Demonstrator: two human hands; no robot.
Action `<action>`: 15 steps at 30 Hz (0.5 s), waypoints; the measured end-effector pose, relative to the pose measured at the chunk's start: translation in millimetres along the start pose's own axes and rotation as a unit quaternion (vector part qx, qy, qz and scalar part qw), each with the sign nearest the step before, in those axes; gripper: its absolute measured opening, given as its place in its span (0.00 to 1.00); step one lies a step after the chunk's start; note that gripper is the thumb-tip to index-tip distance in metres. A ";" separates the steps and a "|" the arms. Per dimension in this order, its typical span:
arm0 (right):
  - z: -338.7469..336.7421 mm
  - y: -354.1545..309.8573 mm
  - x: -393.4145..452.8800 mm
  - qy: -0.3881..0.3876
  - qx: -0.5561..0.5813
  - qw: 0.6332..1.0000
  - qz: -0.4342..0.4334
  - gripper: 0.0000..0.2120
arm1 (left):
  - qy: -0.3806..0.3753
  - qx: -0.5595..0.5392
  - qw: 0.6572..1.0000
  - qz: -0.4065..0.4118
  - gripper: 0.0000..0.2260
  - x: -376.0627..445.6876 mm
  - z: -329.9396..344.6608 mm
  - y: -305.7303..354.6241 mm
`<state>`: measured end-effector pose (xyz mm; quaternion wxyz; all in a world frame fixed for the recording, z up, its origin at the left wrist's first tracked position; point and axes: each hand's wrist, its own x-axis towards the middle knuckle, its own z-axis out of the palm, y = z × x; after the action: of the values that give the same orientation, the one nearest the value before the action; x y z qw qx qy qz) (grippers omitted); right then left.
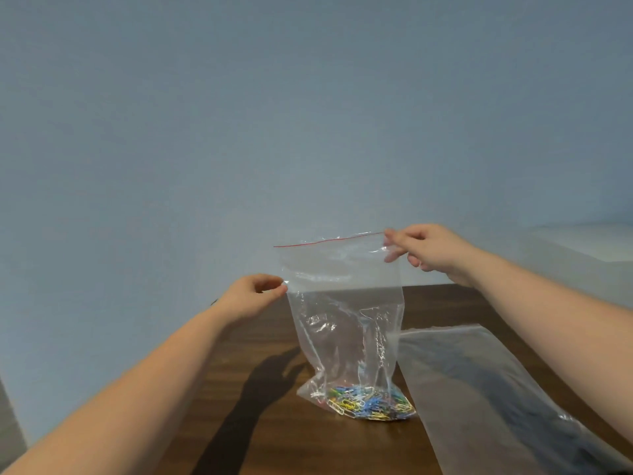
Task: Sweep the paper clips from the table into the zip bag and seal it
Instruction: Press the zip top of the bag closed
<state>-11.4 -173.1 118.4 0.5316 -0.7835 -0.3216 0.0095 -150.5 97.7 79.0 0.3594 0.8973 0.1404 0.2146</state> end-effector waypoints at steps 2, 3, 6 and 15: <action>0.2 9.9 -4.9 -0.025 0.052 0.997 0.047 0.33 | -0.039 -0.030 0.999 -0.009 0.25 2.9 13.7 -4.7; 1.1 18.3 -9.6 -0.057 0.047 0.995 0.071 0.34 | -0.047 -0.055 0.997 -0.018 0.29 3.7 19.2 -7.3; 11.6 51.9 -31.0 -0.169 -0.119 0.972 0.107 0.33 | -0.059 -0.087 0.993 -0.047 0.30 2.6 34.3 -17.1; 59.8 79.9 -35.4 -0.115 -0.066 0.987 0.093 0.10 | -0.011 -0.136 0.989 -0.055 0.15 3.6 61.8 -33.5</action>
<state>-21.4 -160.1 13.8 0.4347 -0.8372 -0.3064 0.1275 -120.6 86.6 16.2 0.4909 0.8332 0.1554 0.2017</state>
